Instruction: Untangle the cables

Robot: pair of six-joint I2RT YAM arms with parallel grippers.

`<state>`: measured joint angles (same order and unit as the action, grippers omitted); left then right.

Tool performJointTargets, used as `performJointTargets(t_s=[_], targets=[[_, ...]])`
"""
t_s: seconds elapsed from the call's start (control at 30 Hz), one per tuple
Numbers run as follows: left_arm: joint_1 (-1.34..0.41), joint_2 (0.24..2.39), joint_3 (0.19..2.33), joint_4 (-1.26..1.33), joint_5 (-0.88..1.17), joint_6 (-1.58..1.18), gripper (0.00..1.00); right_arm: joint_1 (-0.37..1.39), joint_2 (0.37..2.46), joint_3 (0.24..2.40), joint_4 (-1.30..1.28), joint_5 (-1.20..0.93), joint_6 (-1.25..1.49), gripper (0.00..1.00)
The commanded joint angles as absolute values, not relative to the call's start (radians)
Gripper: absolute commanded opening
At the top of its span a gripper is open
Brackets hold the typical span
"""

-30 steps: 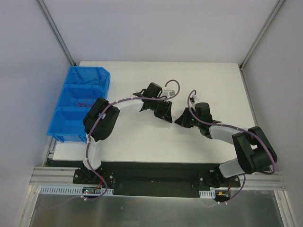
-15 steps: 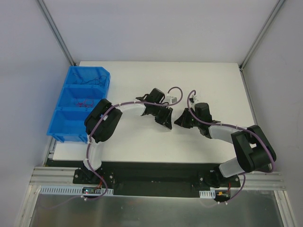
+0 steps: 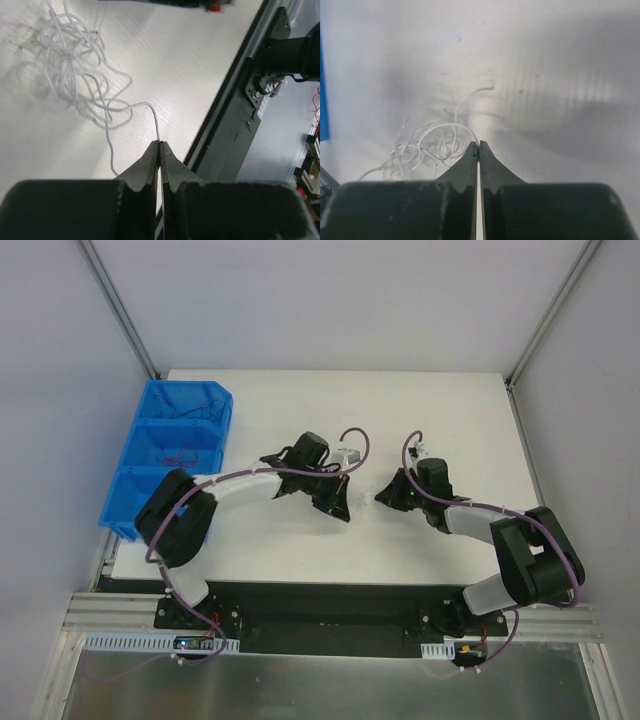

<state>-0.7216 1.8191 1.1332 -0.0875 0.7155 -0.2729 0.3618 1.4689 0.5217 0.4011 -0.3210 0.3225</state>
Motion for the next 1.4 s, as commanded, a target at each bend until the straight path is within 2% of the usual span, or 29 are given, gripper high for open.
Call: performJointTargets(t_s=[0.0,0.17,0.3,0.43,0.6,0.77,0.83,1.07,1.2,1.23,1.27,1.3,1.37], targets=[[-0.735,1.451,0.999,-0.015,0.579,-0.23,0.0,0.325,1.431,0.509,0.393,-0.227,0.357,0.0],[-0.736,1.042,0.839,-0.014,0.109,-0.173,0.0,0.284,1.394,0.48,0.356,-0.144,0.377,0.0],[-0.735,0.812,0.815,-0.066,-0.171,-0.127,0.0,0.258,1.356,0.469,0.282,-0.02,0.403,0.0],[-0.736,0.668,0.85,-0.116,-0.337,-0.081,0.0,0.21,1.304,0.439,0.238,0.119,0.454,0.0],[-0.736,0.62,0.913,-0.204,-0.474,-0.064,0.0,0.193,1.227,0.407,0.201,0.236,0.463,0.0],[-0.736,0.647,0.949,-0.265,-0.448,-0.084,0.0,0.192,1.175,0.402,0.172,0.291,0.43,0.0],[-0.736,0.656,0.954,-0.268,-0.413,-0.112,0.0,0.193,1.167,0.406,0.19,0.244,0.396,0.0],[-0.736,0.857,0.925,-0.245,-0.187,-0.28,0.0,0.193,1.169,0.345,0.527,-0.217,0.318,0.0],[-0.735,0.994,0.819,-0.177,-0.022,-0.434,0.0,0.196,1.178,0.307,0.71,-0.388,0.325,0.01],[-0.735,1.018,0.801,-0.154,0.048,-0.437,0.07,0.199,1.19,0.302,0.757,-0.434,0.333,0.0],[-0.735,1.038,0.781,-0.114,0.131,-0.424,0.33,0.202,1.209,0.301,0.8,-0.472,0.347,0.0],[-0.735,1.048,0.764,-0.079,0.187,-0.417,0.51,0.21,1.224,0.296,0.852,-0.513,0.357,0.0],[-0.736,1.06,0.755,-0.013,0.262,-0.41,0.65,0.228,1.252,0.299,0.943,-0.569,0.377,0.0]])
